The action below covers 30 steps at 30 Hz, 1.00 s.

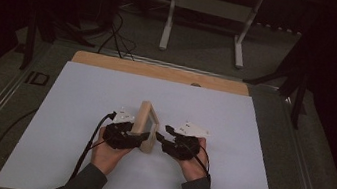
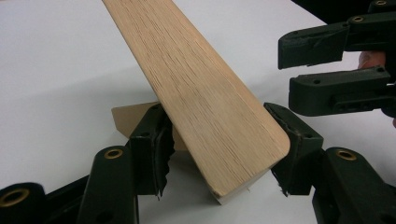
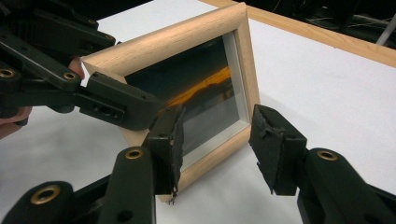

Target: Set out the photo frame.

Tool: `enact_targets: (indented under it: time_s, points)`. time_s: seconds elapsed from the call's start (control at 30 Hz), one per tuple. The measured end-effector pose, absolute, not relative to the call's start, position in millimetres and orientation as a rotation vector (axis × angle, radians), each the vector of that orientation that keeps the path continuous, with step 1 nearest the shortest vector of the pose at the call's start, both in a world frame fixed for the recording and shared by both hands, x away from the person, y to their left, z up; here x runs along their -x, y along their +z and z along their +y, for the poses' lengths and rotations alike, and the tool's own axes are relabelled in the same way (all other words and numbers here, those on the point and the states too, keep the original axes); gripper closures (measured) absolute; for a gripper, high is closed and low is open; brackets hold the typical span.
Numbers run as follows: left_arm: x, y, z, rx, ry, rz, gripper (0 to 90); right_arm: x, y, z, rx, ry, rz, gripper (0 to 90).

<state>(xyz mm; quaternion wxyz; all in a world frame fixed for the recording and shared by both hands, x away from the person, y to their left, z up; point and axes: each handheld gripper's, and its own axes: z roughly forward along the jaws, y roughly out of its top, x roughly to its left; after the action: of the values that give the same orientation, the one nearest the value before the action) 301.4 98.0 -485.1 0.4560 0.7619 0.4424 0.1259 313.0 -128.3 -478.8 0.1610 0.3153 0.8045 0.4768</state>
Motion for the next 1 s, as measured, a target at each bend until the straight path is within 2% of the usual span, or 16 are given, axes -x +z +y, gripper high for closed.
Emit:
enact_targets:
  time_s: [0.6,1.0]
  points:
    - [-302,-484,101,-1.881,0.301,1.087,48.1,-314,-472,-137,-0.914,1.385,2.261,53.3]
    - [-302,-483,105,-1.874,0.307,1.093,53.6,-314,-467,-142,-0.912,1.399,2.238,53.1]
